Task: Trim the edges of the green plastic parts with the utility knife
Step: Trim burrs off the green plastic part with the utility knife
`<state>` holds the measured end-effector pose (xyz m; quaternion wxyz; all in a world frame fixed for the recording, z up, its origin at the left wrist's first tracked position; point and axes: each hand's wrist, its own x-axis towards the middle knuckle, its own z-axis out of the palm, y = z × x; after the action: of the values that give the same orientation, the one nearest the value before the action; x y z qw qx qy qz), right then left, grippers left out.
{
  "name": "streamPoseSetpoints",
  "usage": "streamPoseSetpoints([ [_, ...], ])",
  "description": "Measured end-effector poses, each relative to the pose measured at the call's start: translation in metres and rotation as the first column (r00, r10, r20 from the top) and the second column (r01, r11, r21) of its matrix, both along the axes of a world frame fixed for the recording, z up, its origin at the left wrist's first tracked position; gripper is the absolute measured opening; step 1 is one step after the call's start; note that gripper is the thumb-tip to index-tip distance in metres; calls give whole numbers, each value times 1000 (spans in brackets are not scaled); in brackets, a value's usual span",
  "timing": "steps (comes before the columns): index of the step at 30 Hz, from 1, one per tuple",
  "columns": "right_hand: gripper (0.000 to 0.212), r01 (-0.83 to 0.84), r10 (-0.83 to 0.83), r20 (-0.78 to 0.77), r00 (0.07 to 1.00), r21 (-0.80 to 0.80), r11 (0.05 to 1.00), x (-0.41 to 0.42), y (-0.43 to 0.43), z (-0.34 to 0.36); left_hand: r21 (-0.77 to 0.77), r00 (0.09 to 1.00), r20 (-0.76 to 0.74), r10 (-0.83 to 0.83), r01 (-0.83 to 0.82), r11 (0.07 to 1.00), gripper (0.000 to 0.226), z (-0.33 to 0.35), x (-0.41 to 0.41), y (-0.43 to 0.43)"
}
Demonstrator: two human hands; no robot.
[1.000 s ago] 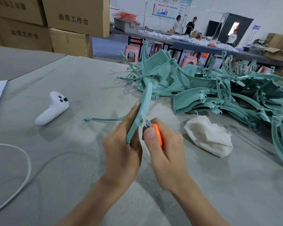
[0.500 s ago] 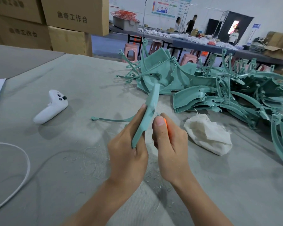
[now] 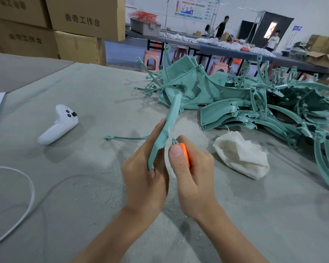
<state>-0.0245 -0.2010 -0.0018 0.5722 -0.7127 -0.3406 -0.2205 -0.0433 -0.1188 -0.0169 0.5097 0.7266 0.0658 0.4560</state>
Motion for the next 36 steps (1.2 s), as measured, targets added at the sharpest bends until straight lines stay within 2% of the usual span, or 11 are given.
streamPoseSetpoints([
  [4,57,27,-27,-33,999,7,1000,3,-2,0,70,999,32,41,-43,997,12,4,0,-1],
  [7,52,50,-49,-60,997,23,998,7,-5,-1,122,997,68,39,-47,991,23,2,0,-2],
  [13,58,109,-106,-105,989,22,994,12,-7,0,169,996,86,13,-28,985,32,-2,2,-2],
  [16,61,61,-60,-21,998,45,997,10,-9,0,185,998,68,6,-19,983,33,-2,3,0],
  [19,55,35,-35,73,997,5,999,9,-12,1,198,996,83,29,-45,979,39,3,3,5],
  [25,50,60,-54,128,990,-43,997,13,-13,-1,218,996,85,33,-50,975,43,6,1,10],
  [30,46,54,-52,80,995,-23,998,17,-15,1,204,996,89,-9,-10,979,53,3,2,8],
  [34,61,73,-73,11,997,4,997,23,-19,1,246,997,70,-15,-3,969,59,1,2,9],
  [36,60,120,-120,-47,992,9,993,26,-22,1,243,998,51,-26,12,970,62,0,2,7],
])
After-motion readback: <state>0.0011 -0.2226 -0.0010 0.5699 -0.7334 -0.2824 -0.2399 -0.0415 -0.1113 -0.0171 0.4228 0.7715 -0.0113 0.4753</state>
